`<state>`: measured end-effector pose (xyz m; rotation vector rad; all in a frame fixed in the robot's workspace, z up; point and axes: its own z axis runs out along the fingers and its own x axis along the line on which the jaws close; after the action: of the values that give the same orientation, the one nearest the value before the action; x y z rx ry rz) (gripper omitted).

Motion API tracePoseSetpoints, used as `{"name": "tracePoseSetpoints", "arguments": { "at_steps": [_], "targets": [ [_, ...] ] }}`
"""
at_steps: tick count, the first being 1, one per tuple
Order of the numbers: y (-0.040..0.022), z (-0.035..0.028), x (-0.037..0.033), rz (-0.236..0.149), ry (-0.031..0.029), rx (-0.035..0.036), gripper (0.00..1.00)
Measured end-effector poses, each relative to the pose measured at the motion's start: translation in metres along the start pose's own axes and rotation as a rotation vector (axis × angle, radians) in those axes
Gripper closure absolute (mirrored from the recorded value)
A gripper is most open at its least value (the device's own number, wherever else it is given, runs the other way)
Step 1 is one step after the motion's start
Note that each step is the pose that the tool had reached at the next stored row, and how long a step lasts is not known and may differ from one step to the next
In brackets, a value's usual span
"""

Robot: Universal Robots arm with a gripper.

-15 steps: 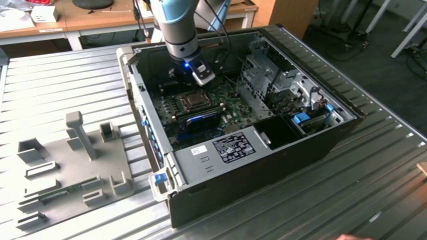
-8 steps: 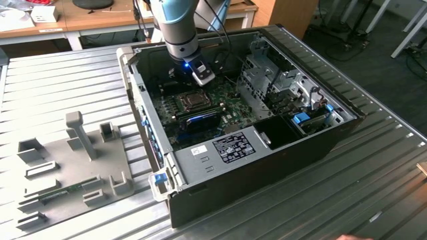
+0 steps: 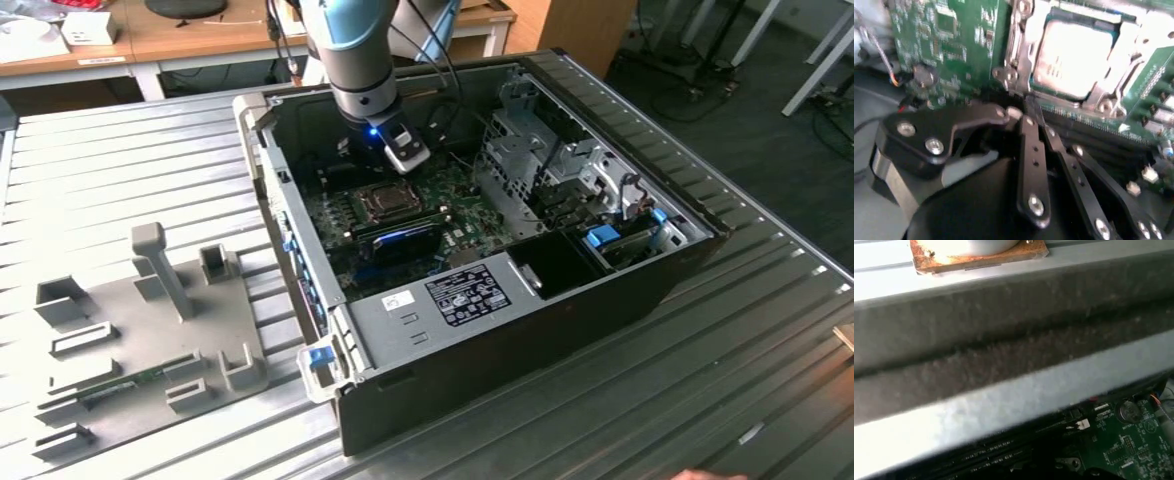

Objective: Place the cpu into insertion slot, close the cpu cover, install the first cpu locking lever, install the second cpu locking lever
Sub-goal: 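Install the first cpu locking lever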

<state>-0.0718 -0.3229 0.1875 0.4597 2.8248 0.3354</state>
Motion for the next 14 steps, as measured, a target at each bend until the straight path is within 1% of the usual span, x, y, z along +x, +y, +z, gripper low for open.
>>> {"name": "tracePoseSetpoints", "arguments": {
  "at_steps": [10,14],
  "targets": [
    [-0.0003,-0.0002,0.0000,0.001,0.0007,-0.0014,0.89],
    [0.0005,-0.0031,-0.0007,0.001,0.0008,-0.0011,0.89]
  ]
}}
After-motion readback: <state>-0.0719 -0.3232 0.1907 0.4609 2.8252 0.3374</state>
